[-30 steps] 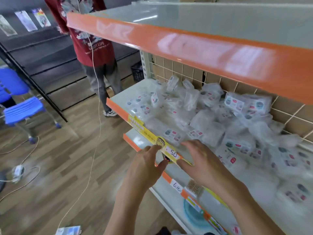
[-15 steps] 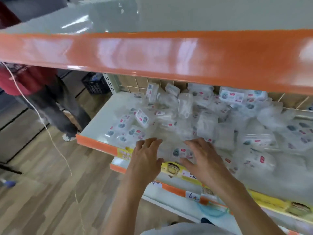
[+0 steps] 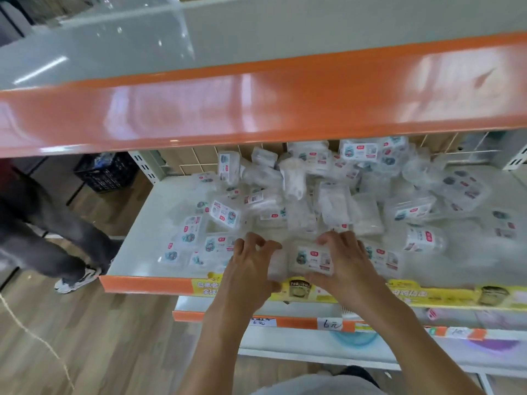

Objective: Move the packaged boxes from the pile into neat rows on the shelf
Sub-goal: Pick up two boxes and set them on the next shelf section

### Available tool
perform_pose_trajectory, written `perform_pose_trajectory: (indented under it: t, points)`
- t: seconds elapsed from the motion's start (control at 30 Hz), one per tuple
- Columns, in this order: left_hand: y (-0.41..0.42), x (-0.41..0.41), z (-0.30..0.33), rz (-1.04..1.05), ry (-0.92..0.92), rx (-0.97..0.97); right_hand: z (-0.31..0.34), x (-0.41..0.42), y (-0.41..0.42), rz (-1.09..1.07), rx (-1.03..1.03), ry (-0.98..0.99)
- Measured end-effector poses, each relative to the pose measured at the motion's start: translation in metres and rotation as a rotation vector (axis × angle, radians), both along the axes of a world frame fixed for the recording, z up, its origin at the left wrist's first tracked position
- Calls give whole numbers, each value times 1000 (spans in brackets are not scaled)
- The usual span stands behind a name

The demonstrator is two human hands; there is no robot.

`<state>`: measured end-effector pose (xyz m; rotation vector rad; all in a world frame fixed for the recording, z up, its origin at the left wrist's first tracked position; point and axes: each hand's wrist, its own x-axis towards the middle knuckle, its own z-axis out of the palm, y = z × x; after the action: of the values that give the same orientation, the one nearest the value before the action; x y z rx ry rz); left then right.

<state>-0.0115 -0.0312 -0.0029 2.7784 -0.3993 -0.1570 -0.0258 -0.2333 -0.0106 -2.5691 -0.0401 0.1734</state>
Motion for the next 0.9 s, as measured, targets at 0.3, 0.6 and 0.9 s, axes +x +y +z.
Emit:
perform_pose_trajectory:
  t: [0.3, 0.6, 0.9]
  points:
    - [6, 3, 11, 67, -1, -294, 7, 6, -5, -113, 322, -121]
    - [-4, -2, 17, 353, 368, -885, 18, 9, -13, -304, 555, -110]
    - [-10, 0, 13, 505, 333, -697, 13, 3, -19, -333, 638, -50]
